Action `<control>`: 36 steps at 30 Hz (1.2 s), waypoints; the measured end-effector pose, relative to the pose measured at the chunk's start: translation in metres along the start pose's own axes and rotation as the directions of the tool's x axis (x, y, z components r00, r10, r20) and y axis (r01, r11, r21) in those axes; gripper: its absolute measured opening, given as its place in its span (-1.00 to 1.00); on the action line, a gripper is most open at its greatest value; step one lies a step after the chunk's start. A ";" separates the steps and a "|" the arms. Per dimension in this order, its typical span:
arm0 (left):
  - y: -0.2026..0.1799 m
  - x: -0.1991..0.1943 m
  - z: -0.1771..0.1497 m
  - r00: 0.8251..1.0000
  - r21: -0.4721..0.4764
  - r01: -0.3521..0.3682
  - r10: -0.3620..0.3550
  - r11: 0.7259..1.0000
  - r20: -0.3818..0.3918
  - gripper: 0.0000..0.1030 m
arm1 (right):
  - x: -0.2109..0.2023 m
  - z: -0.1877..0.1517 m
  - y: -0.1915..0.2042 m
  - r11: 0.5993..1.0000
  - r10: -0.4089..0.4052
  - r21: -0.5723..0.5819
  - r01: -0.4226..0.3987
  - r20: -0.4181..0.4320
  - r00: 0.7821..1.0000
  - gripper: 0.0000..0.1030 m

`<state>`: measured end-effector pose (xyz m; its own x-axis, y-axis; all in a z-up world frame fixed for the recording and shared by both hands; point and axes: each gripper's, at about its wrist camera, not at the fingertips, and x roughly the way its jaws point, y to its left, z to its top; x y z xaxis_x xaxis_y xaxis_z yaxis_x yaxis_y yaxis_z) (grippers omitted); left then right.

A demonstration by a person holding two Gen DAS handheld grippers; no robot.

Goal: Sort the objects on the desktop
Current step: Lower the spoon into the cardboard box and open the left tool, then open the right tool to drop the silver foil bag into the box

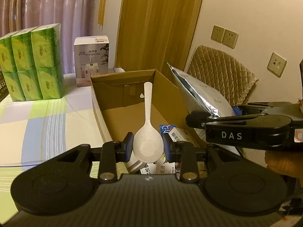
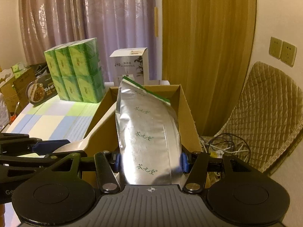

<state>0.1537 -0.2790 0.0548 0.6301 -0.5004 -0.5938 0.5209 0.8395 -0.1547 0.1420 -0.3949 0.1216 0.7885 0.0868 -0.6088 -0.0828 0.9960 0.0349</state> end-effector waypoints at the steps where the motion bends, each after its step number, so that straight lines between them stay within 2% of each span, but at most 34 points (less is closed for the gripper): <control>1: 0.000 0.001 -0.001 1.000 -0.002 -0.001 0.001 1.000 -0.003 -0.46 | 0.001 0.000 0.000 1.000 0.000 0.001 0.000 -0.001 1.000 0.02; 16: 0.004 0.023 -0.006 0.999 -0.013 0.005 -0.005 1.000 -0.033 -0.46 | 0.014 0.000 -0.008 1.000 -0.001 0.015 0.001 -0.007 1.000 0.02; 18: 0.006 0.026 -0.007 0.999 -0.013 -0.004 0.004 1.000 -0.040 -0.22 | 0.015 -0.001 -0.010 1.000 -0.002 0.019 0.003 -0.009 1.000 0.02; 36: 0.020 -0.004 -0.022 1.000 -0.039 -0.027 0.027 0.999 -0.013 -0.18 | 0.021 -0.003 0.004 1.000 0.019 0.003 -0.019 -0.028 0.999 0.02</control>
<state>0.1494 -0.2553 0.0364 0.6360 -0.4748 -0.6083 0.4805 0.8605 -0.1693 0.1561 -0.3895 0.1068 0.7696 0.1049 -0.6298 -0.0956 0.9942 0.0488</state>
